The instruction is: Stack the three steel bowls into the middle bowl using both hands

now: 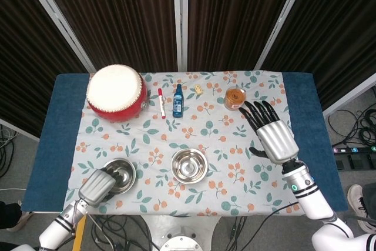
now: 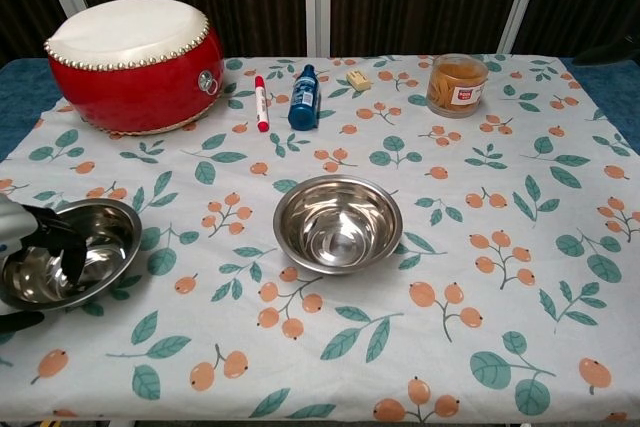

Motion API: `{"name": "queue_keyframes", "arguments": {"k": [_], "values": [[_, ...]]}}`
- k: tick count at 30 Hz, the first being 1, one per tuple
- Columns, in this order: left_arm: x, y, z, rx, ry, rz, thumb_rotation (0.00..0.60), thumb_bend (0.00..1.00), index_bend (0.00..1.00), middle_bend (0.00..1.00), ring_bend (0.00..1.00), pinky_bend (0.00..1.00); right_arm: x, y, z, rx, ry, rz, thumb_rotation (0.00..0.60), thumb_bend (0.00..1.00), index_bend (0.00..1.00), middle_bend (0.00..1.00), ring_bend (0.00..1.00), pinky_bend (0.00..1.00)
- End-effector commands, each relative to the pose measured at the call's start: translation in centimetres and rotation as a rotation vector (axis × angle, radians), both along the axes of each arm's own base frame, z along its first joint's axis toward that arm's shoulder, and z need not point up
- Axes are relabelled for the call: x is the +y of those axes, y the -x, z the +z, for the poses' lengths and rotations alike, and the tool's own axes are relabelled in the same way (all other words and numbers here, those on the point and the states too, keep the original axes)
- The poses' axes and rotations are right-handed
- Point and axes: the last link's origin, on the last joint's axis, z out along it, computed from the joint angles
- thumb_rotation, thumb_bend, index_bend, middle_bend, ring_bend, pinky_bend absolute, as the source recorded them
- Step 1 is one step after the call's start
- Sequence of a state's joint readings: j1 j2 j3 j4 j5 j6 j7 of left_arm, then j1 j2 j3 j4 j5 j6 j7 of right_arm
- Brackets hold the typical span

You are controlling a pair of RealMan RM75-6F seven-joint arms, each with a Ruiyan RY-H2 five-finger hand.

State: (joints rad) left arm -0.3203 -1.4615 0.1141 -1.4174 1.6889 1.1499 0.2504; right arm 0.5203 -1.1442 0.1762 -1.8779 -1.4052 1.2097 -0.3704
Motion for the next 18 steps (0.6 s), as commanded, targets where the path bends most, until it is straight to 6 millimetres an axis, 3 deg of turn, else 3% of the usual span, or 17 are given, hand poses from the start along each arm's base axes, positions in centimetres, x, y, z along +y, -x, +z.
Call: {"name": "queue_keyframes", "arguments": {"k": [1, 8, 18], "values": [[0.0, 0.0, -0.3, 0.029, -0.003, -0.018, 0.600, 0.26, 0.60, 0.61, 0.50, 0.59, -0.1, 0.1, 0.1, -0.001, 0.002, -0.004, 0.600, 0.00, 0.00, 0.02, 0.00, 0.00], [0.2, -0.4, -0.7, 0.041, -0.035, -0.067, 0.600, 0.31, 0.71, 0.72, 0.62, 0.70, -0.1, 0.4, 0.4, -0.003, 0.006, -0.017, 0.600, 0.00, 0.00, 0.02, 0.00, 0.00], [0.5, -1.2, -0.6, 0.015, -0.067, -0.110, 0.600, 0.31, 0.74, 0.75, 0.65, 0.73, -0.1, 0.7, 0.8, -0.007, 0.015, -0.027, 0.600, 0.00, 0.00, 0.02, 0.00, 0.00]]}}
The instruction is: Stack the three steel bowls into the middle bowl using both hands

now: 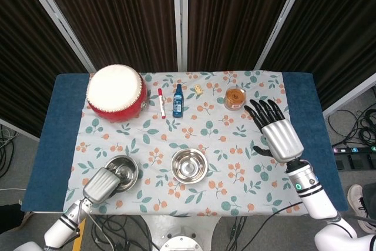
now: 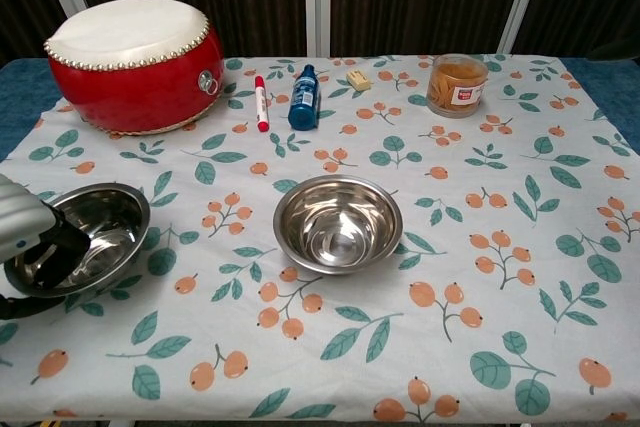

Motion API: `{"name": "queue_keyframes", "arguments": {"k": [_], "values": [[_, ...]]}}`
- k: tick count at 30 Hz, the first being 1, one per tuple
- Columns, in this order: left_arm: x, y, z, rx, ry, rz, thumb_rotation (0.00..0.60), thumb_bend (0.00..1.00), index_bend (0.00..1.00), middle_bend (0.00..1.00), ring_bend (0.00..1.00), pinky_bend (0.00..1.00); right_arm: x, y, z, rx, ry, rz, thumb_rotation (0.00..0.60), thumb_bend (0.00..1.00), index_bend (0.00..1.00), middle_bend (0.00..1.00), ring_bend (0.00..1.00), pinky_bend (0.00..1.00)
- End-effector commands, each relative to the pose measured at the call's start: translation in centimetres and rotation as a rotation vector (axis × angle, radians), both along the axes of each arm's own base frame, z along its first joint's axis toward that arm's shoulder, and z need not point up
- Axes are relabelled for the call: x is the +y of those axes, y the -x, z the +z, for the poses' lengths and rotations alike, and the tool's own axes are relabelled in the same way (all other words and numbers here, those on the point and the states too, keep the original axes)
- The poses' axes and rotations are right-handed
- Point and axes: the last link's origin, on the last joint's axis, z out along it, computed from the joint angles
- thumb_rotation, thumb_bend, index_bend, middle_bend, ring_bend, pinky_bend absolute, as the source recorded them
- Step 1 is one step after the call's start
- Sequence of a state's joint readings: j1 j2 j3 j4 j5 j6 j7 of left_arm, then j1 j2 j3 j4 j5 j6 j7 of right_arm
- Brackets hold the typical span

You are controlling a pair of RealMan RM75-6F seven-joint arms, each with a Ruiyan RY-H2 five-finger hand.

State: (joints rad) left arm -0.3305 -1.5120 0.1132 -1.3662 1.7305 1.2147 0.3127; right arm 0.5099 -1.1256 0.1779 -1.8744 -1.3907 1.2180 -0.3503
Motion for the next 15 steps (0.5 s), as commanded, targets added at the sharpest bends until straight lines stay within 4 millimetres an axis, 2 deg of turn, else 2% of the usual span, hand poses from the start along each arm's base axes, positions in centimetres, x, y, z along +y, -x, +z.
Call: {"name": "queue_keyframes", "arguments": {"k": [1, 6, 9, 15], "values": [[0.2, -0.5, 0.2, -0.011, -0.007, -0.015, 0.600, 0.31, 0.74, 0.75, 0.65, 0.74, 0.0, 0.0, 0.2, -0.003, 0.005, 0.000, 0.600, 0.00, 0.00, 0.02, 0.00, 0.00], [1.6, -2.7, 0.6, -0.030, -0.023, -0.081, 0.600, 0.32, 0.74, 0.76, 0.66, 0.74, 0.0, -0.3, 1.0, -0.023, 0.032, 0.013, 0.600, 0.00, 0.00, 0.02, 0.00, 0.00], [2.8, -5.6, 0.3, -0.046, -0.015, -0.158, 0.600, 0.32, 0.74, 0.76, 0.66, 0.74, 0.0, -0.6, 1.8, -0.043, 0.070, 0.024, 0.600, 0.00, 0.00, 0.02, 0.00, 0.00], [4.8, -12.2, -2.2, -0.088, 0.053, -0.280, 0.600, 0.32, 0.75, 0.76, 0.66, 0.74, 0.3, -1.2, 3.7, -0.109, 0.164, 0.023, 0.600, 0.00, 0.00, 0.03, 0.00, 0.00]]}}
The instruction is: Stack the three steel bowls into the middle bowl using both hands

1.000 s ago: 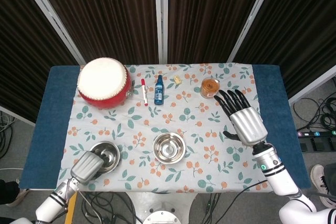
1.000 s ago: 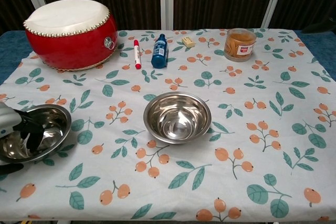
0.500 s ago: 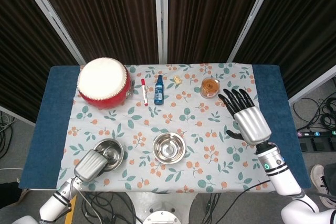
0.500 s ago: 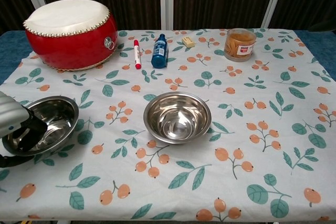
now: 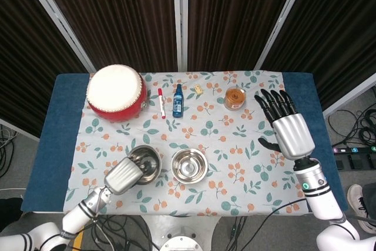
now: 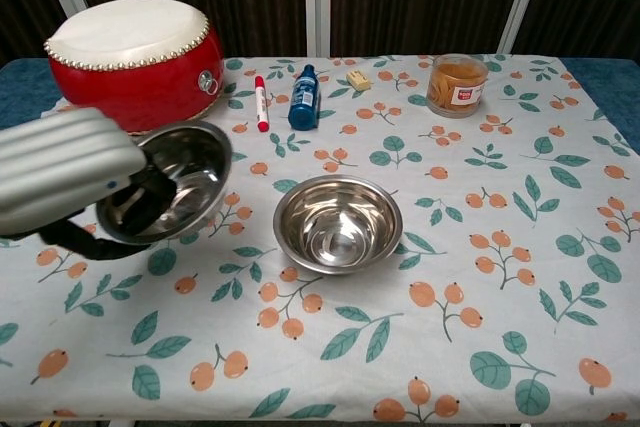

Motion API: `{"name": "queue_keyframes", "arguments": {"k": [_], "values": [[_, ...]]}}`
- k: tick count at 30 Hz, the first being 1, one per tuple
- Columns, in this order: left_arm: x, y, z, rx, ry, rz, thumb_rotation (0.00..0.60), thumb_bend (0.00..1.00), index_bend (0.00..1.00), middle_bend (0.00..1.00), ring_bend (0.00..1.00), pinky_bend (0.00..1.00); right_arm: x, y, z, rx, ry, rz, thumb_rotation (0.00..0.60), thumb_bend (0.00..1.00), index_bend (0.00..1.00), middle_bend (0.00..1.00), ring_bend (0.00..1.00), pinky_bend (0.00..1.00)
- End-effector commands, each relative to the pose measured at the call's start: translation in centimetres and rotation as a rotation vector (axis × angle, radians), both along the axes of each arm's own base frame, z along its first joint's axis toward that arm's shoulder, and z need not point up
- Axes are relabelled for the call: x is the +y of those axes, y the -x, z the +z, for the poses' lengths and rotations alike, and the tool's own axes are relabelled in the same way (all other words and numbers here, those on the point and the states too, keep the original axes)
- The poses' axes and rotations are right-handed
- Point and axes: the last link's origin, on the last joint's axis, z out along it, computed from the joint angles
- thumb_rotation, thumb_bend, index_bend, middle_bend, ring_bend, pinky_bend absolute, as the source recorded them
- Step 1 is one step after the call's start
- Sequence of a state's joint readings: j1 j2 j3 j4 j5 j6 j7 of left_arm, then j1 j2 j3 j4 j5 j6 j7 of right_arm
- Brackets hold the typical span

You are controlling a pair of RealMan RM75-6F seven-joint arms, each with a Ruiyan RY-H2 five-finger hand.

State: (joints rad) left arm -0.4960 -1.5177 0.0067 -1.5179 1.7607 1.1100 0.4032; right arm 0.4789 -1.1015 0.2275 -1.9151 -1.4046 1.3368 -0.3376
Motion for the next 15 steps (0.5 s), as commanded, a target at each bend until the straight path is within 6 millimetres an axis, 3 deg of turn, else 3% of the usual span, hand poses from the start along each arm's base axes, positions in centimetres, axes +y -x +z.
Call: {"name": "queue_keyframes", "arguments": {"k": [1, 6, 13, 15], "values": [[1.5, -4.8, -2.1, -0.030, 0.052, -0.072, 0.600, 0.32, 0.75, 0.76, 0.66, 0.74, 0.3, -0.4, 1.3, -0.028, 0.043, 0.002, 0.600, 0.00, 0.00, 0.03, 0.00, 0.00], [2.9, -7.9, -4.6, -0.032, 0.095, -0.101, 0.600, 0.33, 0.75, 0.76, 0.66, 0.74, 0.8, -0.5, 3.0, -0.044, 0.081, 0.010, 0.600, 0.00, 0.00, 0.03, 0.00, 0.00], [3.1, -10.0, -7.4, -0.054, 0.126, -0.106, 0.600, 0.33, 0.75, 0.76, 0.66, 0.74, 1.4, 0.4, 3.8, -0.049, 0.091, -0.007, 0.600, 0.00, 0.00, 0.03, 0.00, 0.00], [3.1, -10.2, -7.7, -0.080, 0.131, -0.097, 0.600, 0.33, 0.70, 0.72, 0.63, 0.71, 1.4, 0.6, 3.9, -0.050, 0.093, -0.009, 0.600, 0.00, 0.00, 0.03, 0.00, 0.00]]}}
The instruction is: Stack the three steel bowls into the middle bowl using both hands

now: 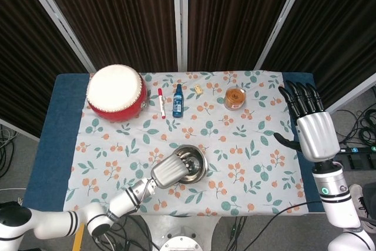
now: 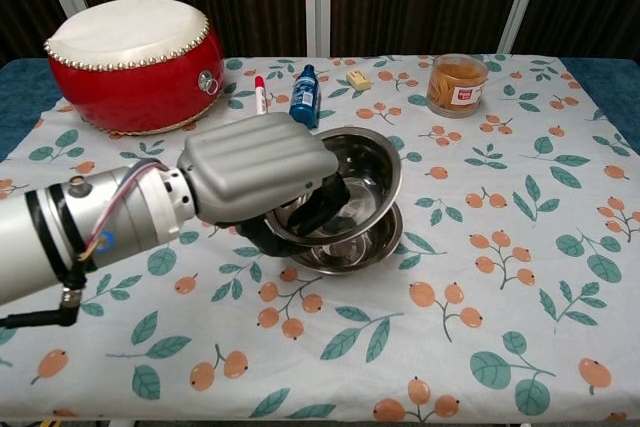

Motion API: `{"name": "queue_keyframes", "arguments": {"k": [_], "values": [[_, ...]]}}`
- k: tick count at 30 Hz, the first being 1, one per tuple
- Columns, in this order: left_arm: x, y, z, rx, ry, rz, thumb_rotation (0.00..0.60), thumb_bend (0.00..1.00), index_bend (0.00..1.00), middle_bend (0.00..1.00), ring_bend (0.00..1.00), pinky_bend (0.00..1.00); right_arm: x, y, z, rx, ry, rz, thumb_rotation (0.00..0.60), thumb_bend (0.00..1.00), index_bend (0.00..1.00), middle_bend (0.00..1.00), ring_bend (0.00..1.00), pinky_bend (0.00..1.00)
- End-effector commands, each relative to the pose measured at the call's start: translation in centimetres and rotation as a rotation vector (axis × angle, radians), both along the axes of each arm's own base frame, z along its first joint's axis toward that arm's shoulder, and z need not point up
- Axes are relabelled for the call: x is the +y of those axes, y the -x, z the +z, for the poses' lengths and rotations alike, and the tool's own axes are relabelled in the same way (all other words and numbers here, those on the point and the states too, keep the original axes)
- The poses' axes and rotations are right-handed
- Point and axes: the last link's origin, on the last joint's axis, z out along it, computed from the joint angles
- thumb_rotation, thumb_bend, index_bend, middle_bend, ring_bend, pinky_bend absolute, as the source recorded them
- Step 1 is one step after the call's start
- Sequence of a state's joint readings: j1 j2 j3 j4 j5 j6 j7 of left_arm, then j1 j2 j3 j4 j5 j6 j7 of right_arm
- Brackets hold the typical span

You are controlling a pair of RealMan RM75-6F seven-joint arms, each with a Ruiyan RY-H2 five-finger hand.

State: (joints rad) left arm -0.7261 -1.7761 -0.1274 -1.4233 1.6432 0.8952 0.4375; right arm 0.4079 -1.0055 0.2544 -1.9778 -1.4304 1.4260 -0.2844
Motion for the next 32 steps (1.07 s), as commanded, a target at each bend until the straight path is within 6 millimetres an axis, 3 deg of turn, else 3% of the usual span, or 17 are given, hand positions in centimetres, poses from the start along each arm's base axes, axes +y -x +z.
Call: {"name": "queue_keyframes", "arguments": {"k": [1, 3, 6, 9, 11, 15, 19, 25, 32], "values": [[0.2, -0.2, -0.6, -0.018, 0.014, 0.005, 0.600, 0.32, 0.62, 0.67, 0.58, 0.67, 0.1, 0.3, 0.1, -0.002, 0.003, -0.003, 0.600, 0.00, 0.00, 0.03, 0.00, 0.00], [0.7, 0.0, -0.4, 0.001, 0.007, -0.013, 0.600, 0.26, 0.37, 0.48, 0.42, 0.52, 0.1, 0.5, 0.2, -0.006, 0.004, -0.005, 0.600, 0.00, 0.00, 0.03, 0.00, 0.00], [1.8, 0.7, 0.7, 0.018, -0.036, -0.016, 0.600, 0.20, 0.22, 0.34, 0.29, 0.40, 0.0, 0.4, 0.4, -0.010, 0.008, 0.001, 0.600, 0.00, 0.00, 0.03, 0.00, 0.00], [3.1, 1.9, 3.2, 0.045, -0.091, 0.014, 0.600, 0.19, 0.21, 0.31, 0.26, 0.38, -0.3, 0.1, 0.7, -0.015, 0.009, 0.007, 0.600, 0.00, 0.00, 0.03, 0.00, 0.00], [3.6, 3.4, 5.9, 0.084, -0.152, 0.048, 0.600, 0.19, 0.21, 0.31, 0.26, 0.38, -0.3, 0.0, 0.8, -0.017, 0.007, 0.010, 0.600, 0.00, 0.00, 0.03, 0.00, 0.00], [3.7, 8.0, 11.6, 0.113, -0.274, 0.225, 0.600, 0.19, 0.21, 0.31, 0.26, 0.38, 0.3, 0.6, 0.5, -0.002, -0.007, -0.001, 0.600, 0.00, 0.00, 0.03, 0.00, 0.00], [2.5, 13.9, 16.0, 0.058, -0.422, 0.437, 0.600, 0.19, 0.23, 0.31, 0.26, 0.36, 1.9, 3.3, -1.1, 0.042, -0.054, -0.053, 0.600, 0.00, 0.00, 0.03, 0.00, 0.00], [-0.6, 19.2, 17.3, -0.066, -0.530, 0.607, 0.600, 0.18, 0.23, 0.28, 0.21, 0.31, 3.7, 8.0, -4.0, 0.144, -0.091, -0.158, 0.600, 0.00, 0.00, 0.02, 0.00, 0.00], [-2.0, 21.0, 18.0, -0.114, -0.554, 0.682, 0.600, 0.16, 0.23, 0.28, 0.21, 0.30, 4.4, 10.5, -5.3, 0.175, -0.111, -0.223, 0.600, 0.00, 0.00, 0.02, 0.00, 0.00]]}}
